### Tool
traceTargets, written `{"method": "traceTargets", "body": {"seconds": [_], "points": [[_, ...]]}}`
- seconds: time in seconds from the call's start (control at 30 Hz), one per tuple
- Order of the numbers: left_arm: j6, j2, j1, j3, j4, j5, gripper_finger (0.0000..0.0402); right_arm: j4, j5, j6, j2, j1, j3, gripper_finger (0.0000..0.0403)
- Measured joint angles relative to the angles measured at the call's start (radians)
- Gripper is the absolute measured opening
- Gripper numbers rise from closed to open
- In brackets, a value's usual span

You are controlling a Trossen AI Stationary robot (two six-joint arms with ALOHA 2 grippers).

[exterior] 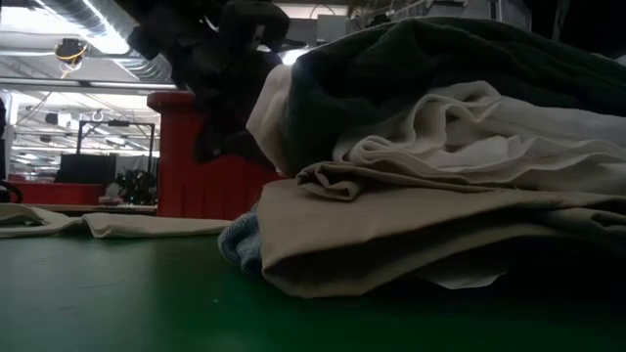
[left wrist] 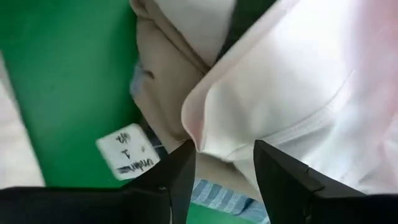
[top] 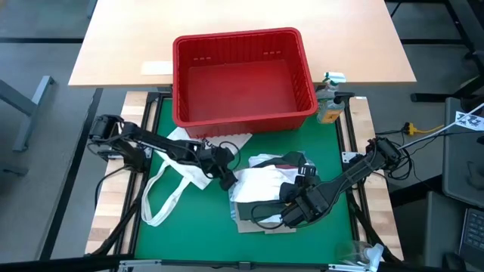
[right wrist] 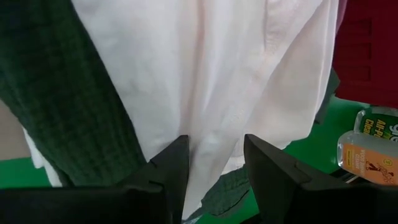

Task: Fold Laundry from Bin
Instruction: Fold the white underwear

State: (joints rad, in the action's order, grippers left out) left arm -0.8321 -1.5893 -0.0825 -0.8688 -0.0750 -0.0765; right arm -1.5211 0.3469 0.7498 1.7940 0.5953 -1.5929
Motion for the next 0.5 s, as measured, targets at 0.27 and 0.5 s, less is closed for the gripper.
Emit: {"method": "traceTargets", "body": {"seconds": [0.27, 0.5], "points": [[0.051, 0.142, 0.050, 0.000, -0.197, 0.050, 0.0143, 0.001, 0.000, 0.000, 0.000, 0.000, 0.000, 0.0154], [0.042, 0.239, 0.028, 0.088, -0.170, 0.086, 0.0140, 0.002, 0.000, 0.000, 0.001, 0.000, 0.000, 0.0154]]}}
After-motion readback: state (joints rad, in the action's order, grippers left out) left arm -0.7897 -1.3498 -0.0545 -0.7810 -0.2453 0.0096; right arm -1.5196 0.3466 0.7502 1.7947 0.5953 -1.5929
